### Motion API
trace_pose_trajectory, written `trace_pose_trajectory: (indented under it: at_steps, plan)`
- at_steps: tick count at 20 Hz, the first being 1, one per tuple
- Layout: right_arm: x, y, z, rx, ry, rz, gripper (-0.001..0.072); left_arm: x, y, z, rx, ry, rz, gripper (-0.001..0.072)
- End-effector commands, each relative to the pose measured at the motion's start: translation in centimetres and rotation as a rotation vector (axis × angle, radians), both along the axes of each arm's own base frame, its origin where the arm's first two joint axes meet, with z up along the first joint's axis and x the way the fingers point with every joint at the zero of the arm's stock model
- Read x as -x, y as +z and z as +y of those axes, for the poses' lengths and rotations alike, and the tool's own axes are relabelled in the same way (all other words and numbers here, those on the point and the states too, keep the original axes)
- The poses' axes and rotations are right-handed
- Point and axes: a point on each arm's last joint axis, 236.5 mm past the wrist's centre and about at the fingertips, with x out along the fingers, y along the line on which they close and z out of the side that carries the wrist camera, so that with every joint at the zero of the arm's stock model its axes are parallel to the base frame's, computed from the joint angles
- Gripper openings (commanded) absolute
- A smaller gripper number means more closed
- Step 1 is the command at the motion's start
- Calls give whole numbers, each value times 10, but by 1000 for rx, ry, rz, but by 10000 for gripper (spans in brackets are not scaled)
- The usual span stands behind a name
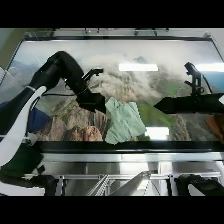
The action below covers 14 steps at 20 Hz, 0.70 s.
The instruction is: Fold the shirts.
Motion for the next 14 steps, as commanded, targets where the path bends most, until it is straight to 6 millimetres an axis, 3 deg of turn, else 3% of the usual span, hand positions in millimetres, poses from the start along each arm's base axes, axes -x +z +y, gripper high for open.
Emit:
trace_pose_trajectory:
  at_steps: [1, 4, 7, 8, 9, 11, 12, 13, 14]
  plan:
    - [-1, -62, -1, 23, 24, 182, 664, 19, -25, 0, 80, 201, 46, 661]
    - [16, -106, 19, -54, 142, 339, 665, 45, -55, -11, 61, 195, 81, 661]
    - [24, -116, 46, -197, 219, 392, 657, 53, -73, -24, 46, 184, 40, 660]
    - [25, -118, 50, -218, 228, 399, 564, 55, -77, -27, 42, 183, 33, 659]
    - [25, -120, 53, -226, 237, 401, 404, 57, -81, -28, 37, 182, 31, 659]
    - [26, -122, 54, -234, 243, 405, 378, 62, -85, -31, 30, 172, 35, 659]
    - [25, -120, 56, -244, 243, 399, 331, 62, -88, -31, 27, 172, 41, 659]
    - [24, -117, 59, -260, 251, 386, 232, 63, -92, -33, 22, 165, 52, 658]
    - [23, -114, 61, -273, 252, 384, 201, 64, -96, -37, 17, 154, 60, 658]
